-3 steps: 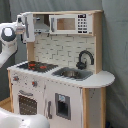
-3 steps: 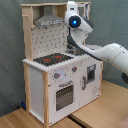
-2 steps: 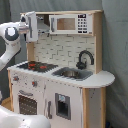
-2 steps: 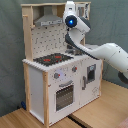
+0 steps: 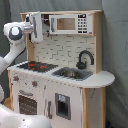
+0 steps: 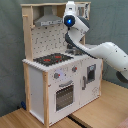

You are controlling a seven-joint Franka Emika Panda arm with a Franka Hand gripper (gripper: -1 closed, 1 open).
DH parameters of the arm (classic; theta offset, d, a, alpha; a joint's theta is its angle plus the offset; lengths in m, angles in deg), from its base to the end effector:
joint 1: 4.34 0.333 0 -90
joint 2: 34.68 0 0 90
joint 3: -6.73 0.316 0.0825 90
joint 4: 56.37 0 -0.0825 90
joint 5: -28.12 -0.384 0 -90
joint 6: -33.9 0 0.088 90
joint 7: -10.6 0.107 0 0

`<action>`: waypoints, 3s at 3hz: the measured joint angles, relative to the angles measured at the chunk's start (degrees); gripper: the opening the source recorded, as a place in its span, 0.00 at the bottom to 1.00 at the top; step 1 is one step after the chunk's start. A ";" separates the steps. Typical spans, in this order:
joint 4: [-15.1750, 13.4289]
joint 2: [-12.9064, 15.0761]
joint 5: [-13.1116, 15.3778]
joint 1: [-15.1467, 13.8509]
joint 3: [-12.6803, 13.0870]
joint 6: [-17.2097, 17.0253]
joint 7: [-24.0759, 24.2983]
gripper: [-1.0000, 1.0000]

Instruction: Play with the kitchen

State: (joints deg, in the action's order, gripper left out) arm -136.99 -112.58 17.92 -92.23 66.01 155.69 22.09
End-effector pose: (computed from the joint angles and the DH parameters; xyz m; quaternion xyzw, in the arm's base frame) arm 0.4926 0.3856 0.7101 0.6897 -0.0347 0.5106 0.5123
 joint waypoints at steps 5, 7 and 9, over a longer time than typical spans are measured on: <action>-13.82 -0.48 6.50 6.57 -2.93 -2.76 -0.68 0.00; -20.30 -0.47 6.50 10.39 -4.23 6.24 -1.33 0.00; -27.80 -0.52 6.51 15.77 -5.28 13.66 -1.69 0.00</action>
State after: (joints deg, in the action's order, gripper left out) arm -164.80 -113.10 24.42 -76.46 60.73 169.35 20.40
